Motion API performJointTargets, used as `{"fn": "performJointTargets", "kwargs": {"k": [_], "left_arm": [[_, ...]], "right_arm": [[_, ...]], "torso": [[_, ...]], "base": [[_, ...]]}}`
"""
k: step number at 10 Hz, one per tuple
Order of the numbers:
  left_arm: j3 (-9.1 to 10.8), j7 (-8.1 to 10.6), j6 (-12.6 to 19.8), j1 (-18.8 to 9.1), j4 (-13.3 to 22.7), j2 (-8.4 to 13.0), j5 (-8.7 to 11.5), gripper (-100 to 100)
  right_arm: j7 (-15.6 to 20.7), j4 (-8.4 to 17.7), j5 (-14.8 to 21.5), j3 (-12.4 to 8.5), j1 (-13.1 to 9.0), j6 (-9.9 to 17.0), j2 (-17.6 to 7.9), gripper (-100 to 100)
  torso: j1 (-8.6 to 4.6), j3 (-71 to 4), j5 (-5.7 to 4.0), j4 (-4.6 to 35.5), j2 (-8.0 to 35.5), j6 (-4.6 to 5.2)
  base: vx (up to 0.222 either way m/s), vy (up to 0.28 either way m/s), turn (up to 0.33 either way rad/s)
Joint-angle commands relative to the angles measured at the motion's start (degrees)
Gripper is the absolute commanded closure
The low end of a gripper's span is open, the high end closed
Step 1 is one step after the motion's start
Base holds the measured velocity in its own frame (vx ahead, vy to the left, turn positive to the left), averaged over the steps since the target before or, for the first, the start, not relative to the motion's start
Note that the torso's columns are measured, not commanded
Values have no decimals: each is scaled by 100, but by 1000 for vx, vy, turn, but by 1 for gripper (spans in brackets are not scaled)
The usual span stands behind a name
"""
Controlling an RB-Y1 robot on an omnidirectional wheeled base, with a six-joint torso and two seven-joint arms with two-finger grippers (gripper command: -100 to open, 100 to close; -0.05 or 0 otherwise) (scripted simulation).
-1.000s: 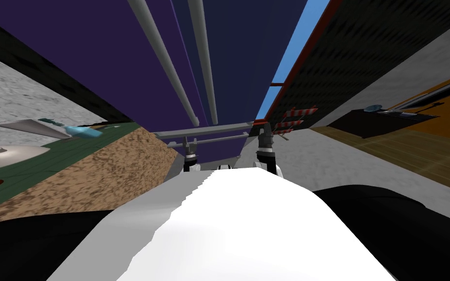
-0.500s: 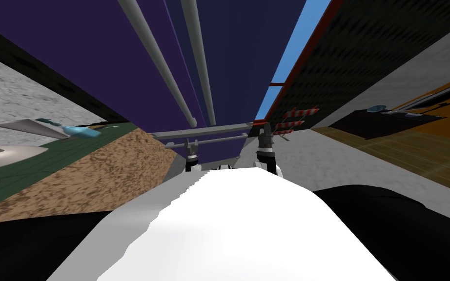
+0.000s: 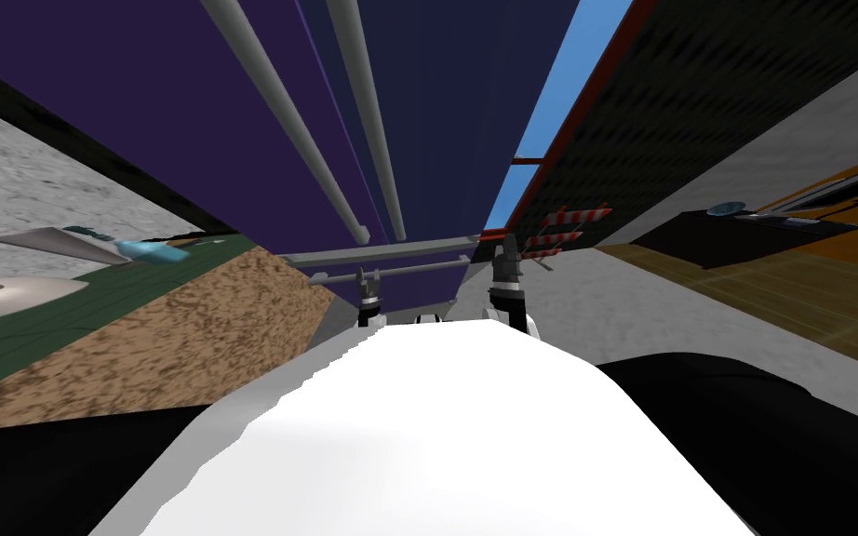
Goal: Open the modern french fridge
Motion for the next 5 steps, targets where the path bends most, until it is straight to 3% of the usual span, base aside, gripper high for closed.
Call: {"fn": "performJointTargets", "kwargs": {"k": [1,5], "left_arm": [[-16,20,-183,-105,398,-32,26,-100],[-37,58,-479,-296,989,-80,73,-100]], "right_arm": [[0,0,0,0,0,0,0,0],[0,0,0,0,0,0,0,0]], "torso": [[2,2,1,1,3,0],[-4,1,0,1,0,1]], "base": [[23,-41,13],[19,-41,23]]}}
